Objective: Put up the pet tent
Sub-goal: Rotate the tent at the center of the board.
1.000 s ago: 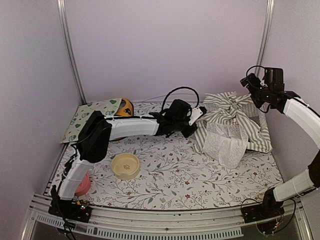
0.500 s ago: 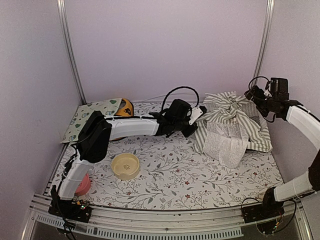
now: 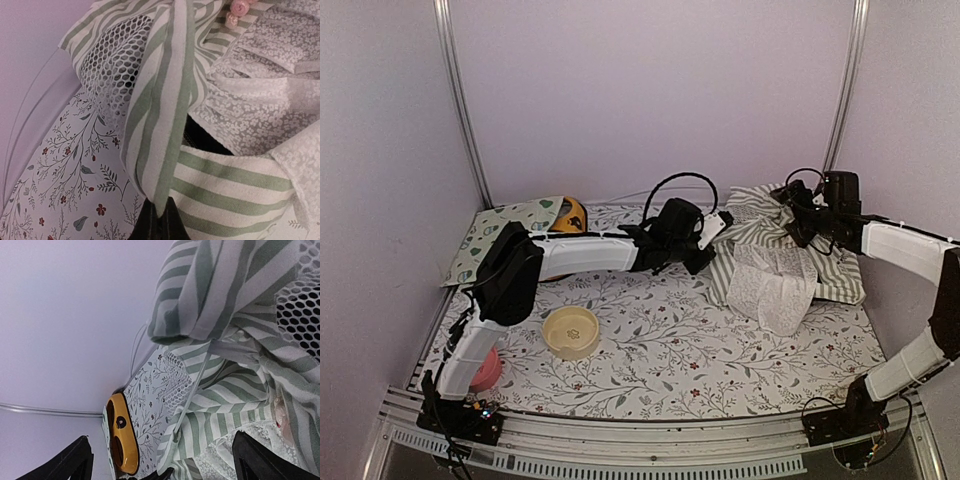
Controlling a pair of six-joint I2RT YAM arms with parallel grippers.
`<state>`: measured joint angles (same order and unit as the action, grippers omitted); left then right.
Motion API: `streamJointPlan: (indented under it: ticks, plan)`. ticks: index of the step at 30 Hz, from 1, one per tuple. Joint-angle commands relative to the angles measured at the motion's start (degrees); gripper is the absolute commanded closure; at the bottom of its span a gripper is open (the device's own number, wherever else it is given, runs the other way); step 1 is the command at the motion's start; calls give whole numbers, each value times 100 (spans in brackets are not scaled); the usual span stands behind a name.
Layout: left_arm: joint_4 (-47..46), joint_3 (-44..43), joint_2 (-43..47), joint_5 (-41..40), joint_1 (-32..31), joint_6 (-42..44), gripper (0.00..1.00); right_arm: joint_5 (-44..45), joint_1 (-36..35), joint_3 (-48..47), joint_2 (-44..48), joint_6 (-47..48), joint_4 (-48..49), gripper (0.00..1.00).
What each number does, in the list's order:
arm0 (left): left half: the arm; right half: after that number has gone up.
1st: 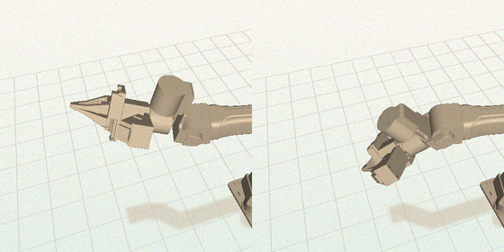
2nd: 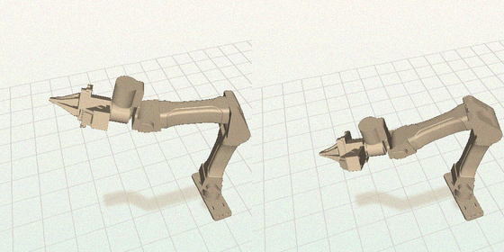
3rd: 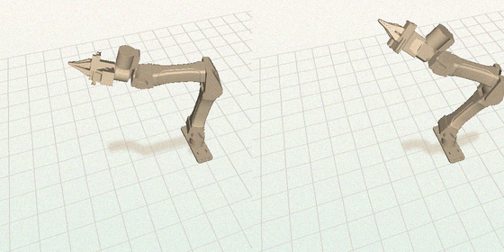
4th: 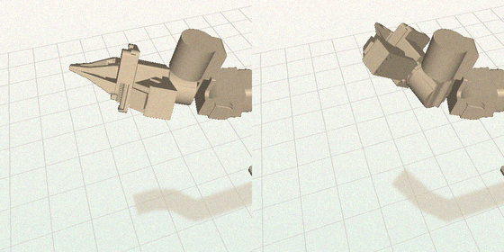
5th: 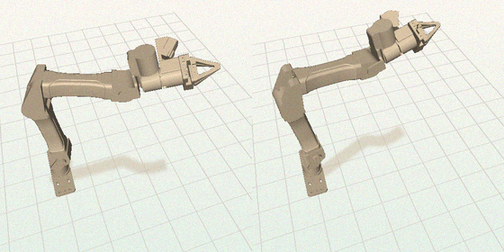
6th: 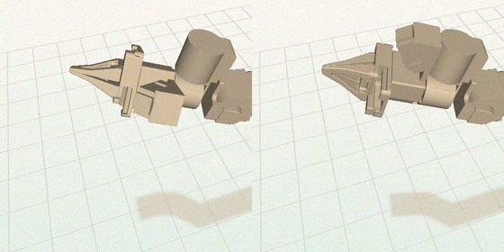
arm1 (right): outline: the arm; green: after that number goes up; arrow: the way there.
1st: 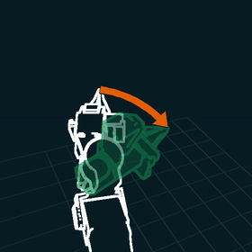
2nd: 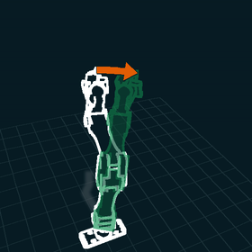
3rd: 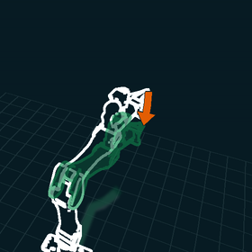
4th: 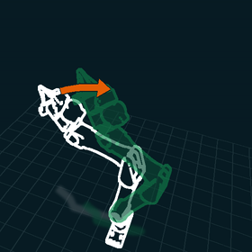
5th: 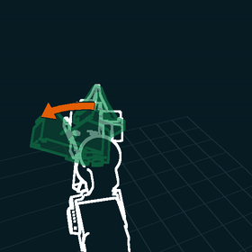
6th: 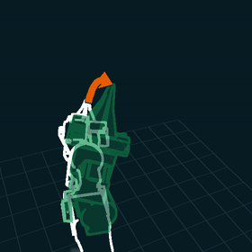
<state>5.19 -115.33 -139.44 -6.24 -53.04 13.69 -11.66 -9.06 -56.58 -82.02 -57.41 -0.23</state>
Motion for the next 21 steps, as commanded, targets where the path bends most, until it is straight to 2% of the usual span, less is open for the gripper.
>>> streamJointPlan:
  ticks: [1,5,13,21]
  plan:
    - [-457,19,-5,-129,21,-258,100,843,-5,-97,-222,-1075,686,1]
    - [-481,19,12,-129,15,-305,100,1292,-11,-539,-651,-1609,667,1]
    - [-666,40,42,-140,1,-460,100,1571,29,-1489,-1722,-2773,151,1]
    - [-1387,540,208,-509,-242,-323,100,1388,182,-1905,-2484,-3822,-37,1]
